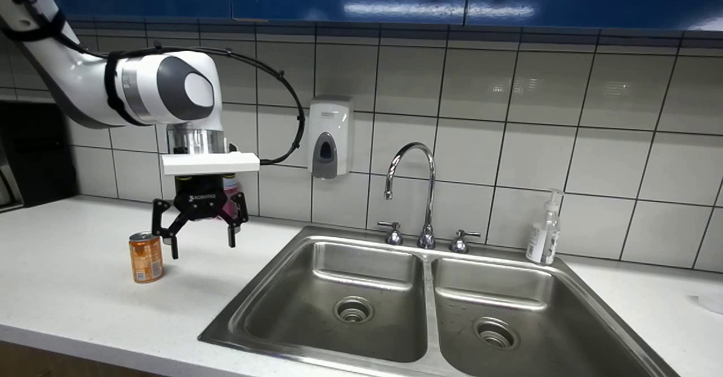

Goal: Put the can in the left sink

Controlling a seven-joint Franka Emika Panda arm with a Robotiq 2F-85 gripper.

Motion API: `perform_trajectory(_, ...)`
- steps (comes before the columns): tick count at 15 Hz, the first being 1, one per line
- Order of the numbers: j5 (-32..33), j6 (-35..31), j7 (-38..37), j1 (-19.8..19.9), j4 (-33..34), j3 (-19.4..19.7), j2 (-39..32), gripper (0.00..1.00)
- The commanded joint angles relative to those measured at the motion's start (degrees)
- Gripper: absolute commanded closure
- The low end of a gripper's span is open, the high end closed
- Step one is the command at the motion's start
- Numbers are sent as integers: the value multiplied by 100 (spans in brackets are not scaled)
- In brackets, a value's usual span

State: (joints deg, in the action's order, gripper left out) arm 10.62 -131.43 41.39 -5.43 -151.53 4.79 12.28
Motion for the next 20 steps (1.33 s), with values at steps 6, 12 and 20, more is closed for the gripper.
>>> perform_trajectory(6, -598, -307, 1415, -503, -66, -249, 384, 0)
perform_trajectory(12, -871, -90, 1567, -819, 146, -559, 229, 0)
perform_trajectory(20, -826, -91, 1199, -930, 643, -1006, -463, 0)
